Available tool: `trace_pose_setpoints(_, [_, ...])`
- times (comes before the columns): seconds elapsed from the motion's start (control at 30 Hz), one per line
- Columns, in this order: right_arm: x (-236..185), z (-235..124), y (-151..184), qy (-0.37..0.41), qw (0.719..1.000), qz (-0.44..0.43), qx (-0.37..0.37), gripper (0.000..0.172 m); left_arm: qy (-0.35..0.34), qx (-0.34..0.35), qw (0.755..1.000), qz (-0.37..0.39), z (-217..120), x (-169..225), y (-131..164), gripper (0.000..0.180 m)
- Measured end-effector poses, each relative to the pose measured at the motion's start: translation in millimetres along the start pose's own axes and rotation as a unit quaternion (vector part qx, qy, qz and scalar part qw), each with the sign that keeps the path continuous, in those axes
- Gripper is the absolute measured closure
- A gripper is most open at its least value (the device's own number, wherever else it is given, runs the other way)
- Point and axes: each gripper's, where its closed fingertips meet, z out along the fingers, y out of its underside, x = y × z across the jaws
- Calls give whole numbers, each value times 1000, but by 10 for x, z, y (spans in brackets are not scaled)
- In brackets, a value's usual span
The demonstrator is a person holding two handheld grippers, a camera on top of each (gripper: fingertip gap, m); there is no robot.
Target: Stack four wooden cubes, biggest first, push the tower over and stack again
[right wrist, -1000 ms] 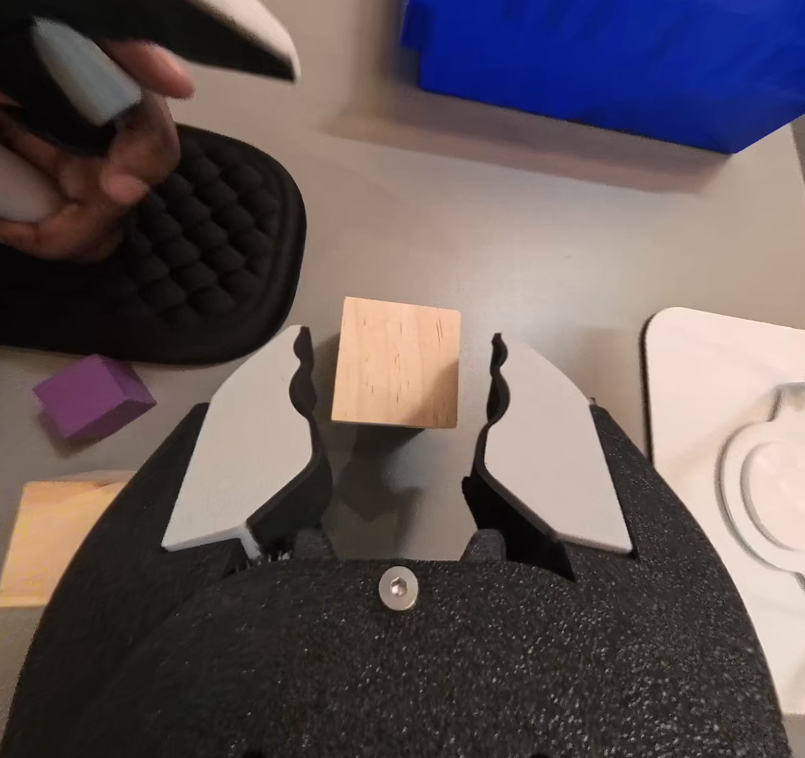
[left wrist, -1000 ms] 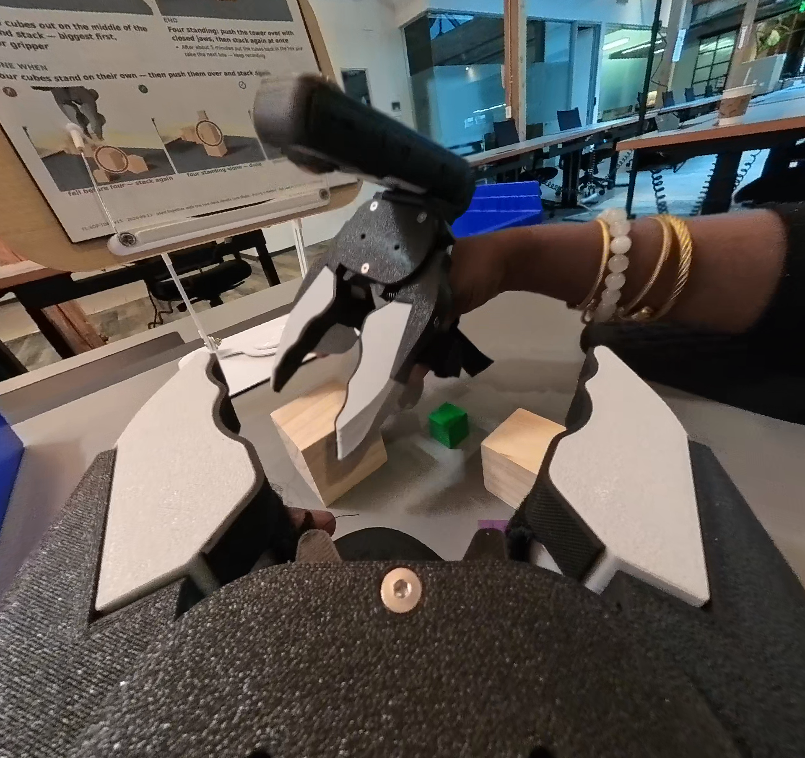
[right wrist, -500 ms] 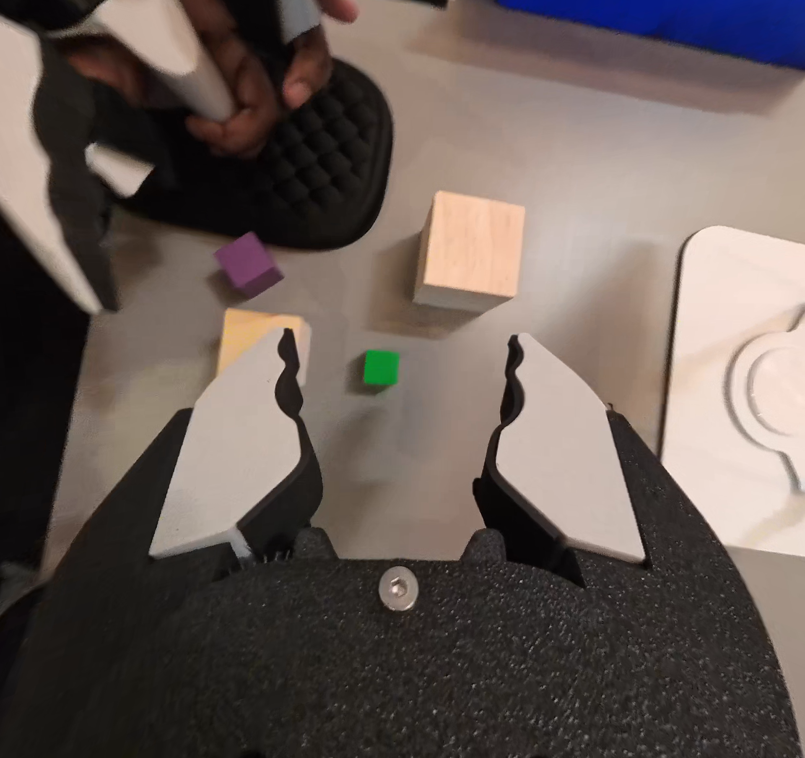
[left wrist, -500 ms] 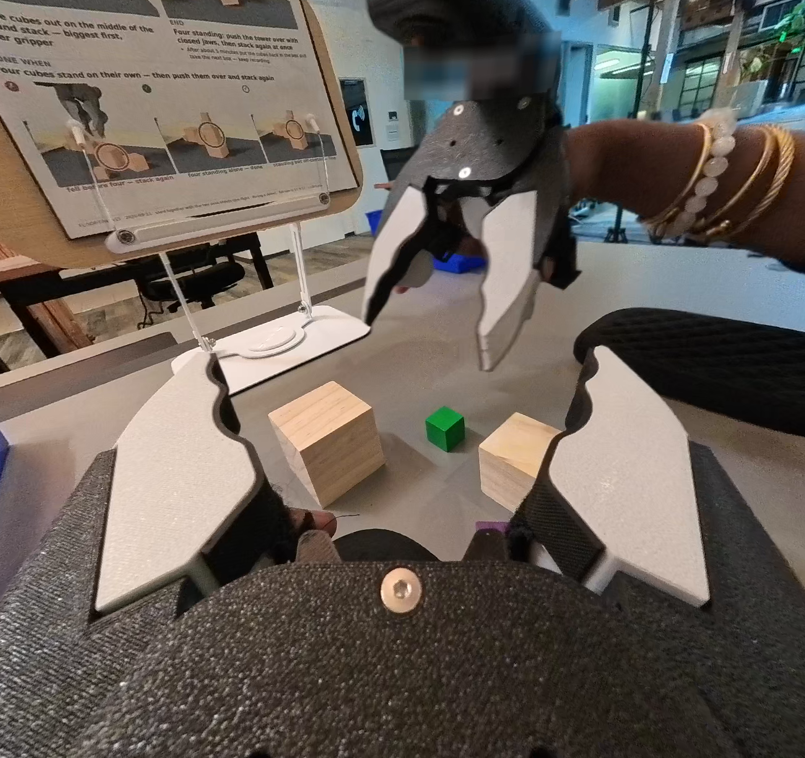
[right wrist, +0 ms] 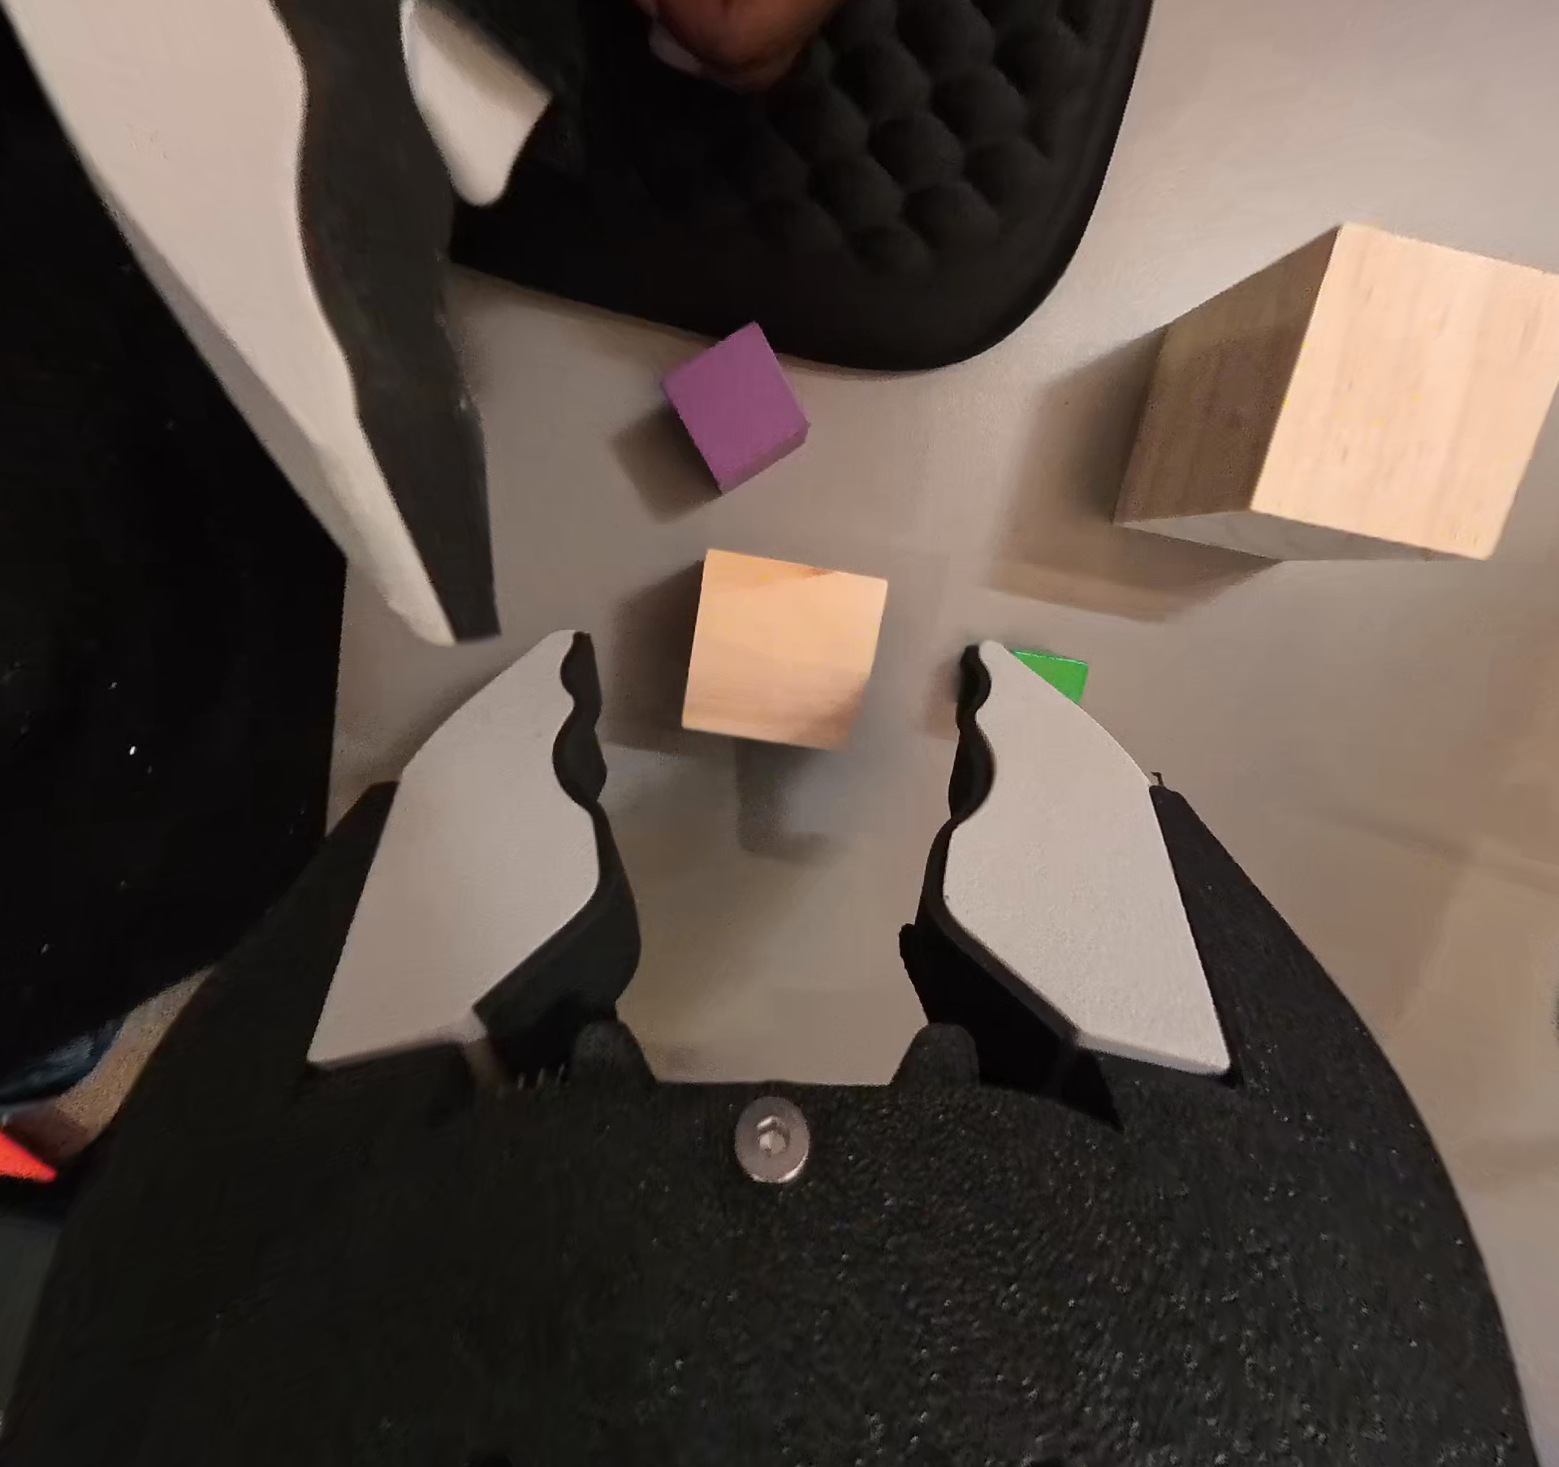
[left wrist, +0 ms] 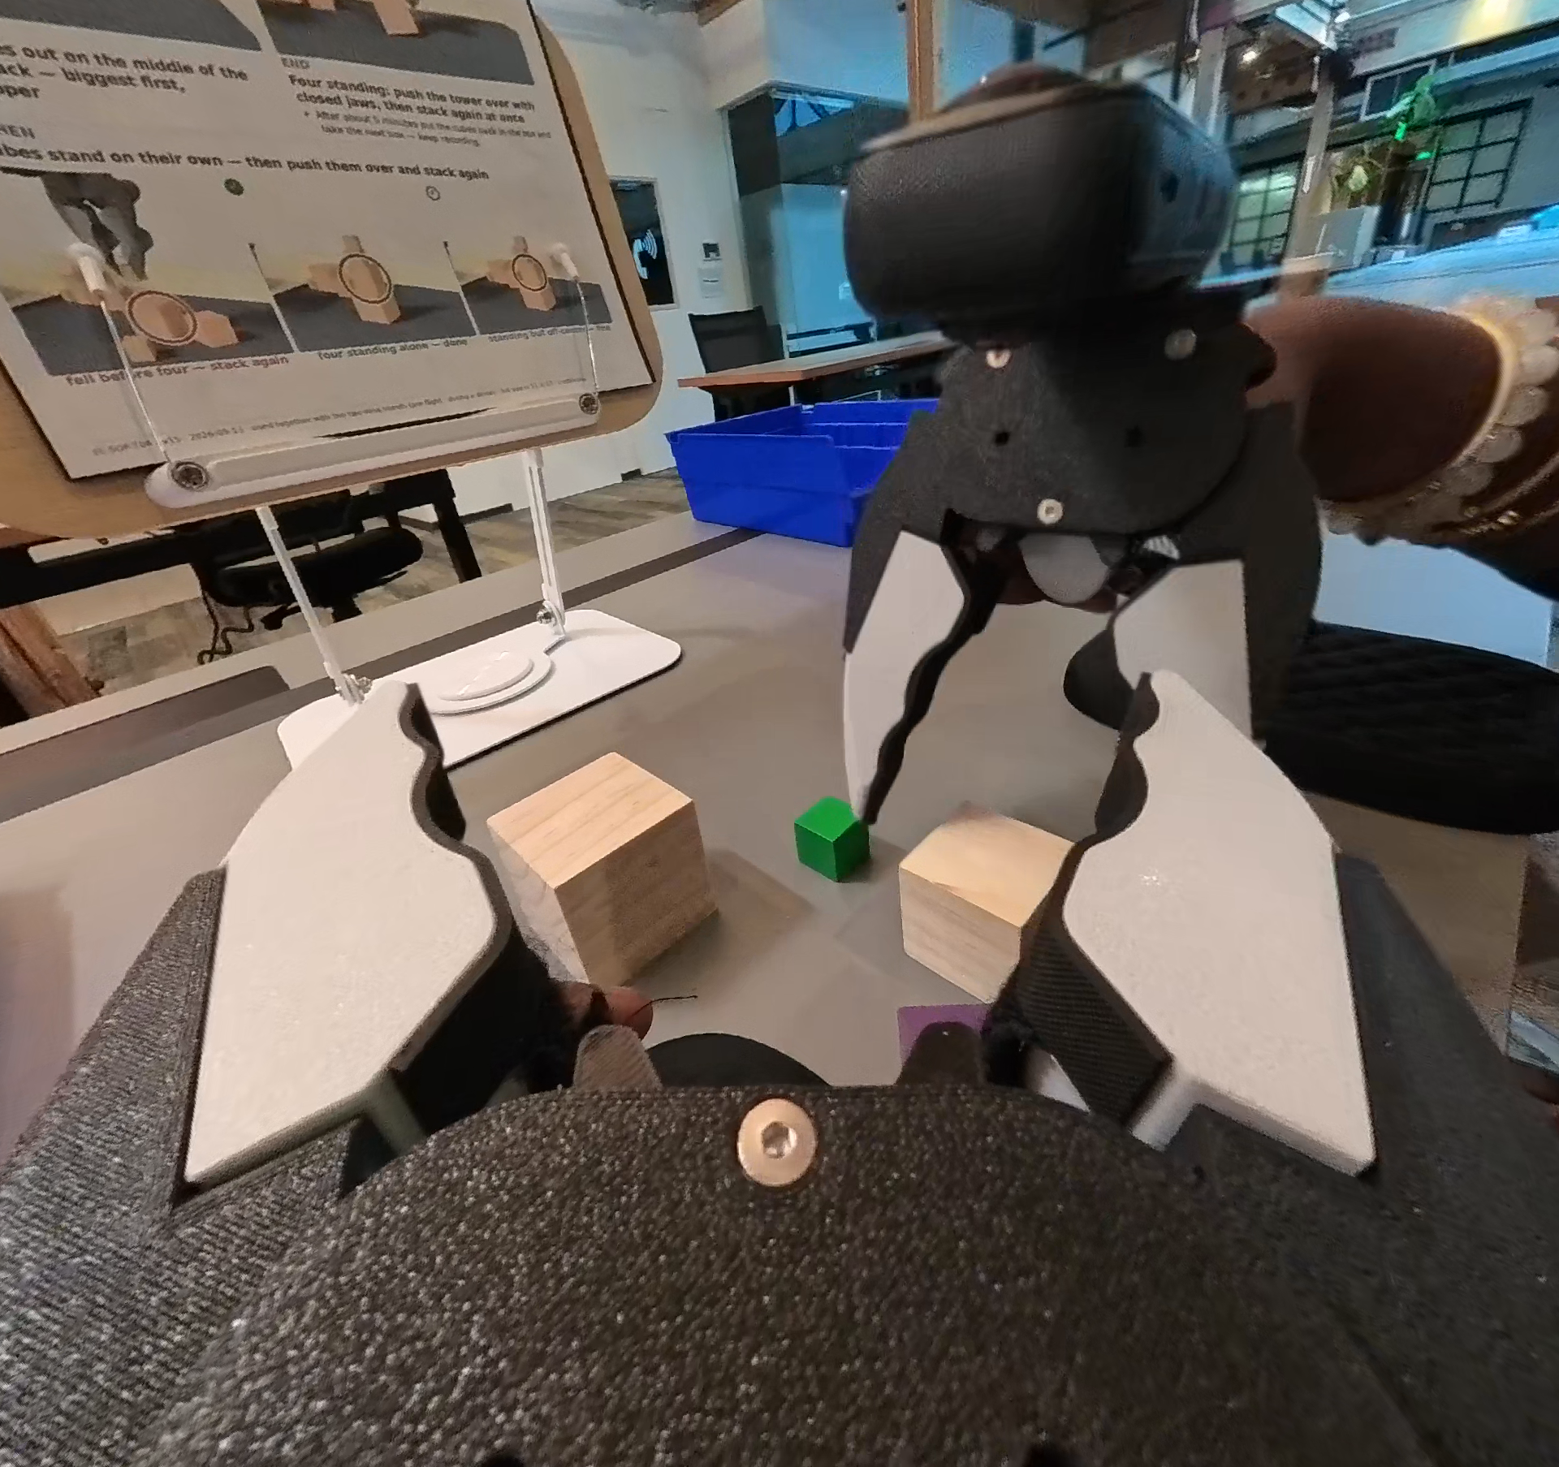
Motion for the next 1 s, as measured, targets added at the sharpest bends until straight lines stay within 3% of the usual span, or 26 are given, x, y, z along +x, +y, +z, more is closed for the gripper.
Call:
trace_pose_setpoints(0.2, [-34, 134, 18, 7, 999, 30, -11, 108, -2, 0, 1000, -15, -1, -33, 1, 34])
trace_pose_setpoints(0.3, [31, 186, 26, 24, 999, 23, -11, 126, -6, 5, 1000, -18, -11, -46, -10, 34])
trace_pose_setpoints(0.53, [200, -18, -82, 28, 999, 37, 17, 126, -21, 4, 1000, -23, -13, -91, -7, 34])
trace_pose_setpoints(0.77, [828, -454, -387, 77, 992, 88, 42, 126, -43, 5, 999, -32, -21, -164, -4, 34])
trace_pose_setpoints(1.0, [1110, -306, -623, 69, 993, 92, 28, 127, -48, 3, 998, -35, -19, -181, 5, 35])
